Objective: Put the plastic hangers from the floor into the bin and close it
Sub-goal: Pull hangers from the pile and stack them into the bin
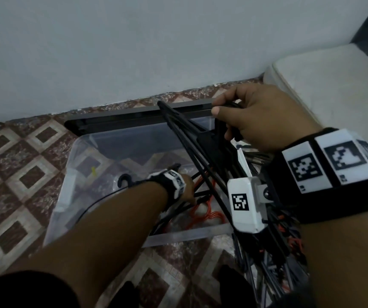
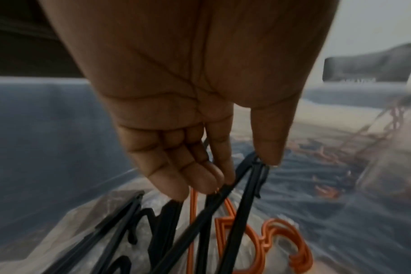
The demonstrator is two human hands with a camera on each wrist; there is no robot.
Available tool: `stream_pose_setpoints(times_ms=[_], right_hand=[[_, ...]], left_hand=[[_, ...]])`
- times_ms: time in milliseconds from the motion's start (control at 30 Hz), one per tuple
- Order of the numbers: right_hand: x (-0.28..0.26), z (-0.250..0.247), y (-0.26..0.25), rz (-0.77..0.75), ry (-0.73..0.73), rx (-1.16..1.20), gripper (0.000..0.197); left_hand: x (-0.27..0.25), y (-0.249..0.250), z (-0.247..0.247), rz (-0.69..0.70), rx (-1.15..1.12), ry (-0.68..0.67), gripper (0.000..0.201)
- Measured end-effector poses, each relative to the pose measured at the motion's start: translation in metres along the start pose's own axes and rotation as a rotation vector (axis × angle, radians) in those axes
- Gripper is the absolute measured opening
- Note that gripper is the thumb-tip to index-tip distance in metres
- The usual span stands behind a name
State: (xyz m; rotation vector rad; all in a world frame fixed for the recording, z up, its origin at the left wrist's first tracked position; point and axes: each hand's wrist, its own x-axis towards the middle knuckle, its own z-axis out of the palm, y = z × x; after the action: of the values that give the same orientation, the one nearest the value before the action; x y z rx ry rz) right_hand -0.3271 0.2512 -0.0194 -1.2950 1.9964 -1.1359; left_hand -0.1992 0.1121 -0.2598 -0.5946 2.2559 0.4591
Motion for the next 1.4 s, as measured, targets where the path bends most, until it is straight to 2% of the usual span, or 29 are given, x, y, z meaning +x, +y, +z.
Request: stream_pose_setpoints(times_ms=[67,100,167,200,267,333,367,433,567,633,733,800,867,1000,1133,1233,1333,1400], right_hand=[[0.001,-0.003,0.002,0.034,0.012,0.048,0.011],[0.001,-0.004,0.003,0.050,0.014,0.072,0.012],[0.001,-0.007,0.006,0.065,0.021,0.092,0.013],[0.001,-0.009,0.008,0.072,0.029,0.092,0.013],[0.002,-0.012,0.010,0.083,0.046,0.090,0.012],[0.002,-0.015,0.011,0.093,0.050,0.079,0.011],[0.001,-0.017,0.012,0.097,0.042,0.066,0.011],[0.000,-0.017,0.012,0.104,0.025,0.048,0.011],[0.000,-0.015,0.009,0.123,0.038,0.013,0.018],[0.000,-0.016,0.005,0.147,0.021,0.068,0.022],[-0.004,-0.018,0.001,0.156,0.011,0.118,0.022],[-0.007,-0.016,0.000,0.132,0.016,0.114,0.021],[-0.008,-0.013,-0.003,0.113,0.022,0.116,0.022],[-0.009,-0.007,-0.008,0.097,0.030,0.232,0.029],[-0.006,-0.001,-0.015,0.071,0.006,0.333,0.031],[-0.005,0.004,-0.018,0.024,-0.027,0.332,0.029],[-0.005,0.007,-0.021,-0.027,-0.075,0.418,0.011],[-0.005,0.006,-0.021,-0.060,-0.083,0.435,0.010]], left_hand=[[0.022,0.011,0.009,-0.052,0.097,-0.139,0.056],[0.030,0.015,0.015,-0.070,0.183,-0.192,0.066],[0.036,0.019,0.024,-0.078,0.309,-0.206,0.077],[0.036,0.019,0.026,-0.053,0.308,-0.185,0.070],[0.033,0.011,0.024,-0.007,0.184,-0.125,0.042],[0.018,-0.004,0.014,-0.052,0.059,0.002,0.023],[0.005,-0.013,0.007,-0.090,0.009,0.094,0.021],[-0.032,-0.031,-0.008,-0.177,-0.058,0.264,0.030],[-0.130,-0.070,-0.035,-0.277,-0.281,0.612,0.017],[-0.179,-0.085,-0.043,-0.229,-0.471,0.778,0.015],[-0.239,-0.096,-0.043,-0.070,-0.829,1.002,0.021],[-0.264,-0.100,-0.039,0.063,-0.997,1.134,0.022],[-0.279,-0.104,-0.036,0.187,-1.142,1.201,0.023],[-0.286,-0.103,-0.039,0.378,-1.457,1.170,0.024],[-0.279,-0.090,-0.047,0.536,-1.573,1.079,0.022],[-0.266,-0.079,-0.052,0.584,-1.629,1.025,0.021],[-0.247,-0.071,-0.053,0.610,-1.689,0.991,0.022],[-0.234,-0.070,-0.051,0.583,-1.750,0.979,0.025]])
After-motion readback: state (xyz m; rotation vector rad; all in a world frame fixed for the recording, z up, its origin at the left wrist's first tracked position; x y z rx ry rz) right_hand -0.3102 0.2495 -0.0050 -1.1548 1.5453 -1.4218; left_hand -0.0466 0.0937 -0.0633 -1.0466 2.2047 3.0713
